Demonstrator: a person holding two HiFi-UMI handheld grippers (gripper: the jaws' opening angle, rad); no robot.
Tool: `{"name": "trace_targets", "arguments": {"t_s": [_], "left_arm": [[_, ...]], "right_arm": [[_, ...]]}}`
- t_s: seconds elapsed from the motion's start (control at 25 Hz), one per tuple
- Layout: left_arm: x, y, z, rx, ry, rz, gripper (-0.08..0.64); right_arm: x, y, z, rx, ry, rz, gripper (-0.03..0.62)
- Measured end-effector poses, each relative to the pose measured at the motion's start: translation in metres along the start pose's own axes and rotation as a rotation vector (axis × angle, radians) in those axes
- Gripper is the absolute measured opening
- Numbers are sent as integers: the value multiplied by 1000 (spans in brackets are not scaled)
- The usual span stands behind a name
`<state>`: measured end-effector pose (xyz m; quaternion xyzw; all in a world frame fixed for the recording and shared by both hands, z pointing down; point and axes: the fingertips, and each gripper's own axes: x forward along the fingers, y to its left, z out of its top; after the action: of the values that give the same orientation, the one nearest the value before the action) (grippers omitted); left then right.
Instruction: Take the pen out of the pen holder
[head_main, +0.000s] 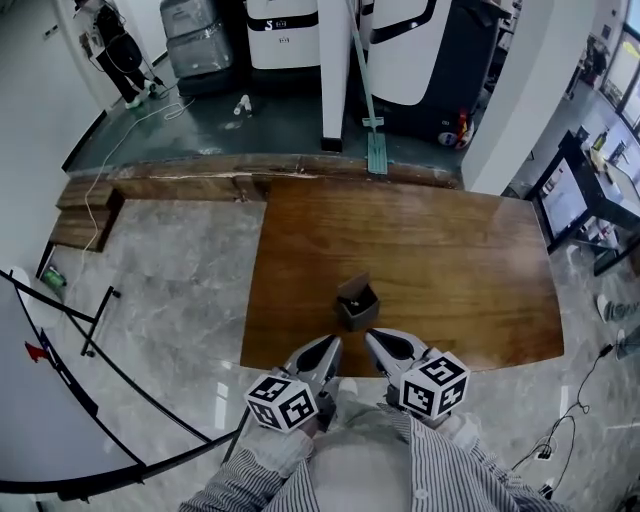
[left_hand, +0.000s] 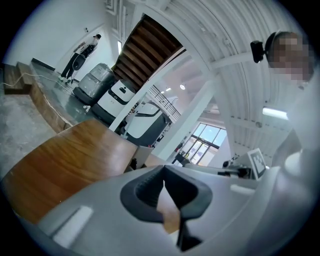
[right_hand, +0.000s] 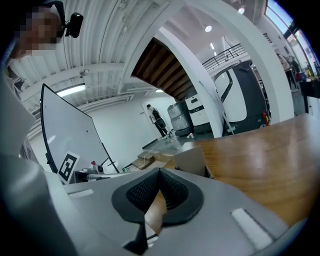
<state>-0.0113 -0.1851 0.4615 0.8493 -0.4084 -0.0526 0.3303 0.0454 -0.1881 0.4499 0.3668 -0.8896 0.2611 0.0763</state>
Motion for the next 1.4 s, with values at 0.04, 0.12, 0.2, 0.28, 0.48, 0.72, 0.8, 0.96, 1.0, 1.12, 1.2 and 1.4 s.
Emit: {"name": "trace_targets", "arguments": {"t_s": [0.04,0.12,0.2,0.28,0.48,0.72,0.8,0.96,1.0,1.12,1.2,1.4], "left_arm": [[5,2,2,-3,-5,6,7],[13,6,2,-16,-11,19,8],[17,8,-2,-30,-8,31,8],[20,11,-5,-46,-2,39,8],[19,20,-2,-63,-4,67,7],[21,28,1,-79,12,64,8],[22,31,4,-81,19,60,8],[25,34,4,-97,41,41,8],[26,35,3,-102,46,31,8],[29,36,1,-126,59,0,8],[32,38,-1,-134,68,-8,8],[37,45,-10,-152,95,-17,8]], "right_arm": [[3,-5,3,-2,5,4,0],[8,-12,5,-4,15,14,0],[11,-18,4,-3,27,19,0],[14,-23,2,6,36,22,0],[23,-25,-1,19,51,34,0],[32,-26,-2,29,59,23,0],[34,-26,-2,37,62,14,0],[36,-26,-4,47,75,-2,0],[37,-26,-5,50,79,-6,2],[42,-27,-10,61,90,-11,9],[45,-26,-12,62,99,-14,17],[54,-30,-15,27,124,-25,29]]}}
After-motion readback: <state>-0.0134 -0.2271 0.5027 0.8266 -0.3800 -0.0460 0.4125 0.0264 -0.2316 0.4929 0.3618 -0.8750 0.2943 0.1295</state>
